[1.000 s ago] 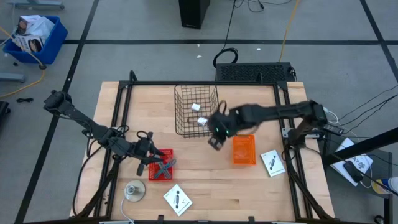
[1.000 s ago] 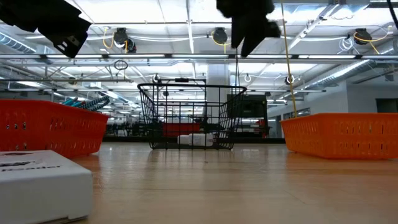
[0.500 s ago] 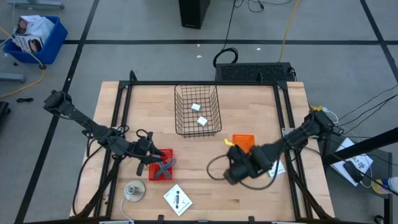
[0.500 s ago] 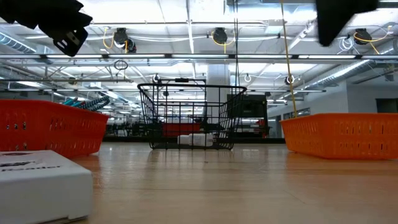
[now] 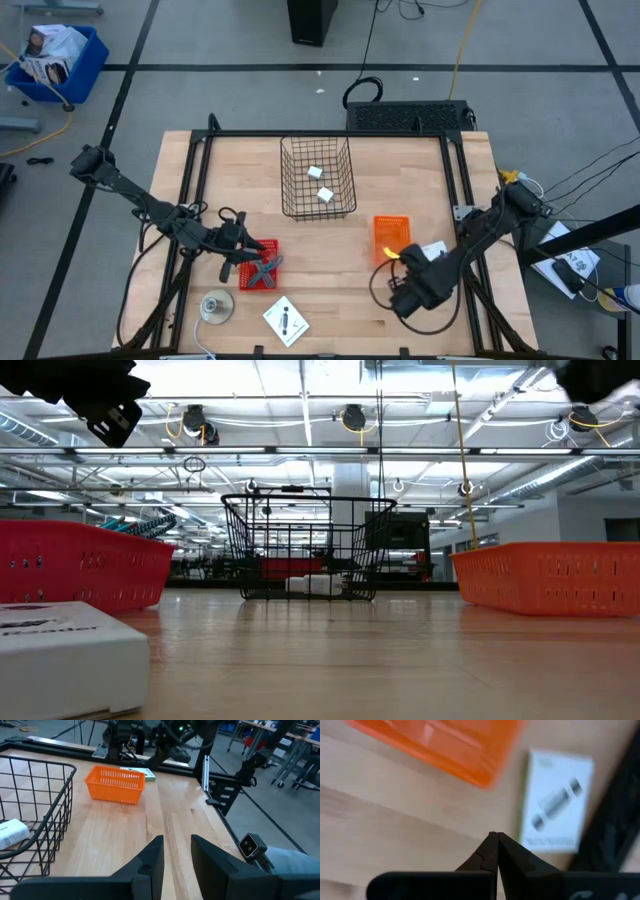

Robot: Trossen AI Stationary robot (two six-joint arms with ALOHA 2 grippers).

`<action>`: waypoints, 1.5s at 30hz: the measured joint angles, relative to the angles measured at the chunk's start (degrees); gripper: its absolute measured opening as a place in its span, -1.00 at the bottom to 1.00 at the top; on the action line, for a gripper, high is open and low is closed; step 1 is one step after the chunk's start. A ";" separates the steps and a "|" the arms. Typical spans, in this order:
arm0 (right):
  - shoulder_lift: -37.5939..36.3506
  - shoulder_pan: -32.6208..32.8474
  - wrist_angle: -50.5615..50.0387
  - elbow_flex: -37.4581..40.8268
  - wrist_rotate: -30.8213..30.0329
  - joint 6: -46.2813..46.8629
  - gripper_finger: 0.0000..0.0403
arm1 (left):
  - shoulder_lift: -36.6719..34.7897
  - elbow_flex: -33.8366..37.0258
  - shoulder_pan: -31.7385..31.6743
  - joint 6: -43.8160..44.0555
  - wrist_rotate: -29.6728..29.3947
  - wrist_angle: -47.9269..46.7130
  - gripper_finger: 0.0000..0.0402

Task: Pick and place items into bin
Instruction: Put the top white card reader box into the orange bin

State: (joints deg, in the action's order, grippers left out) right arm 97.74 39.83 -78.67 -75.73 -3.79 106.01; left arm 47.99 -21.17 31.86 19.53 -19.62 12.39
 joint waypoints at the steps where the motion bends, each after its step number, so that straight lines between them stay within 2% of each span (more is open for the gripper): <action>1: 0.01 0.20 0.08 1.03 2.63 1.31 -1.00 | 0.00 0.00 0.00 0.01 0.00 -0.09 -0.49; 4: 0.01 -0.04 1.59 4.71 8.98 3.09 -1.00 | 0.00 0.00 0.00 0.07 0.00 -0.11 -0.49; 9: -0.01 -1.21 4.56 11.73 15.26 3.40 -1.00 | 0.02 0.00 0.00 0.09 0.00 -0.17 -0.49; 16: -0.01 -1.26 6.75 18.75 16.19 2.11 -1.00 | 0.00 0.00 0.00 -0.09 0.00 -0.19 -0.49; 20: -0.10 -1.36 13.63 21.33 17.82 0.85 -1.00 | 0.00 0.00 0.00 -0.09 0.00 -0.17 -0.49; 27: -0.27 -0.90 20.74 21.21 21.86 1.79 -1.00 | 0.00 0.00 0.00 0.13 0.00 -0.14 -0.49; 32: -0.09 -0.17 25.17 17.83 20.35 1.93 -1.00 | 0.00 0.00 -0.02 0.24 0.00 -0.10 -0.49; 35: -0.13 -0.17 29.24 16.92 17.05 1.75 -1.00 | 0.02 0.00 -0.01 0.81 0.14 -0.06 -0.49; 40: -0.16 -0.23 41.34 16.77 12.67 1.36 -1.00 | 0.01 0.00 -0.02 1.81 3.82 2.30 -0.49; 45: -0.01 0.05 47.22 16.87 6.63 1.09 -1.00 | 0.00 0.00 -0.02 1.81 4.55 3.60 -0.49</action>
State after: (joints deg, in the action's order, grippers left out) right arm 97.73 39.88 -31.45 -58.87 2.83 107.11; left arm 47.99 -21.17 31.84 21.34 -15.07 15.99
